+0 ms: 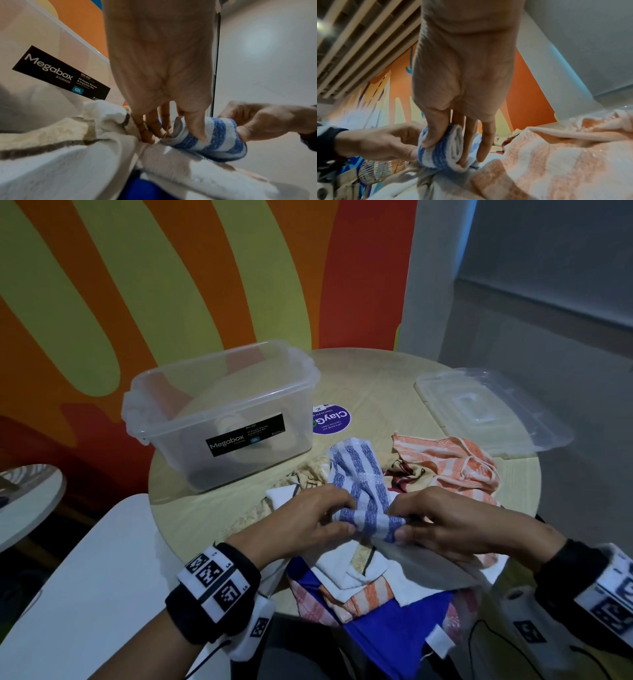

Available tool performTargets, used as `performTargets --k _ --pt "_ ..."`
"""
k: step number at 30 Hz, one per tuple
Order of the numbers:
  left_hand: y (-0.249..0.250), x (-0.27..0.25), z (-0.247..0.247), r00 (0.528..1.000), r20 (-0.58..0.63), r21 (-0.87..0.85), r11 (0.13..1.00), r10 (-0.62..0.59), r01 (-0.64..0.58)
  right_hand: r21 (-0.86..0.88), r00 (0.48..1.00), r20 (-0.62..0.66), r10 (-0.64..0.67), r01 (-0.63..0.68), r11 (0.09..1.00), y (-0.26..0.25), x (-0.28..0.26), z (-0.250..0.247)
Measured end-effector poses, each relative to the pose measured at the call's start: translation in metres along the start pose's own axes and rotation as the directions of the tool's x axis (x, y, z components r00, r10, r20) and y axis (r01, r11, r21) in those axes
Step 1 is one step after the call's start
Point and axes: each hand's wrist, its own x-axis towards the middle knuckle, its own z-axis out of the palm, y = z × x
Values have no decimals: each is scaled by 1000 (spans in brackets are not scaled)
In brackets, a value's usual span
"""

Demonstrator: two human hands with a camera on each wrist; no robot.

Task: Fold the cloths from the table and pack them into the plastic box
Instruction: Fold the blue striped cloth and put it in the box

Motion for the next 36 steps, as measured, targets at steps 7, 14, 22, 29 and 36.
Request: performTargets --k 7,14,22,29,36 --pt "18 -15 -7 999 38 57 998 -21 19 97 995 -57 77 -72 993 1 3 8" --pt "54 -38 -13 982 188 17 1000 -13 10 107 988 137 68 -83 991 -13 -14 4" --pt "36 -36 18 967 206 -27 987 -152 161 217 977 162 139 -172 961 -1 -10 35" --pt "43 -39 25 952 155 114 962 -264 249 279 980 7 197 -191 941 6 -8 53" --pt "43 -32 30 945 44 125 941 -323 316 -113 969 -248 -8 -21 993 -11 -13 62"
